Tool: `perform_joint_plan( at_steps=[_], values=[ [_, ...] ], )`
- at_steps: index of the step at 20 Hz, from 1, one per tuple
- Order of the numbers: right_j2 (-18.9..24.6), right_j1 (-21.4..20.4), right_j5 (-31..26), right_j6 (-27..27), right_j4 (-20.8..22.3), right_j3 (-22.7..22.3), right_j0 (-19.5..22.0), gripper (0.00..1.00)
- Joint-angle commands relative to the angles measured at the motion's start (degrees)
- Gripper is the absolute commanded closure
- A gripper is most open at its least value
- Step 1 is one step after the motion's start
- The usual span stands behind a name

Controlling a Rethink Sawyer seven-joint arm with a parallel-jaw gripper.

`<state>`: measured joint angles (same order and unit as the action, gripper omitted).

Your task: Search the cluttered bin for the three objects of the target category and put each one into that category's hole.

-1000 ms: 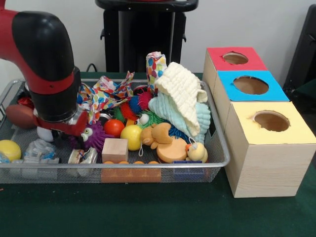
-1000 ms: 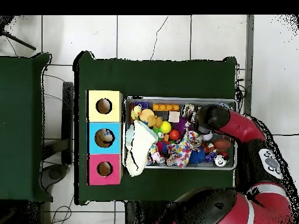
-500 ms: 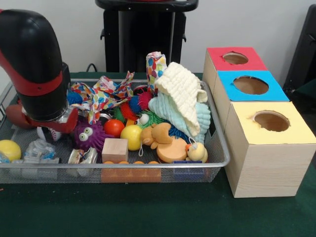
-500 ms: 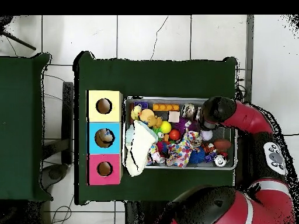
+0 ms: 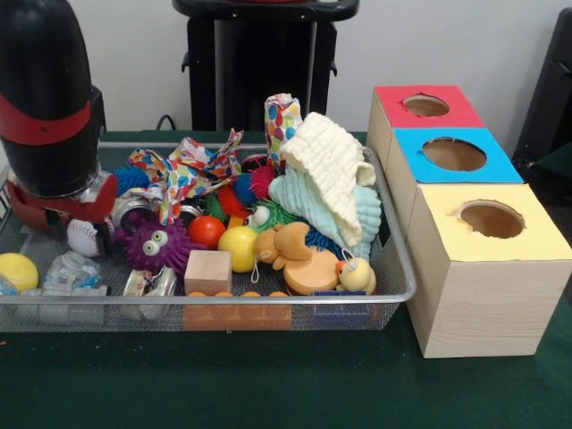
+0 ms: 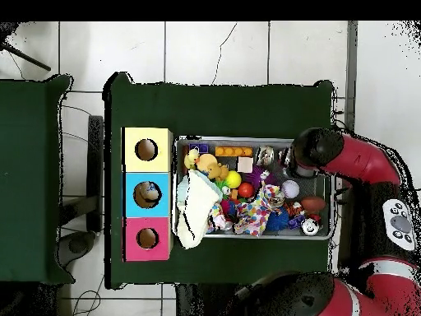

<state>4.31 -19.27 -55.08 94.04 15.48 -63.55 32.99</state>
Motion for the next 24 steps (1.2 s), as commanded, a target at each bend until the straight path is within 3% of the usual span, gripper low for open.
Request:
perform_joint_plan(
  at_steps=[1, 9, 15, 24],
  values=[
    [3.4, -3.4, -6.8, -10.5, 2.9, 0.2, -1.0, 0.00],
    [6.5, 1.7, -0.8, -9.8, 2.3, 0.5, 0.8, 0.00],
    [7.8, 3.0, 1.4, -9.5, 2.1, 0.9, 1.3, 0.00],
    [8.2, 4.0, -0.4, -8.0, 2.3, 2.7, 0.7, 0.00]
  ],
)
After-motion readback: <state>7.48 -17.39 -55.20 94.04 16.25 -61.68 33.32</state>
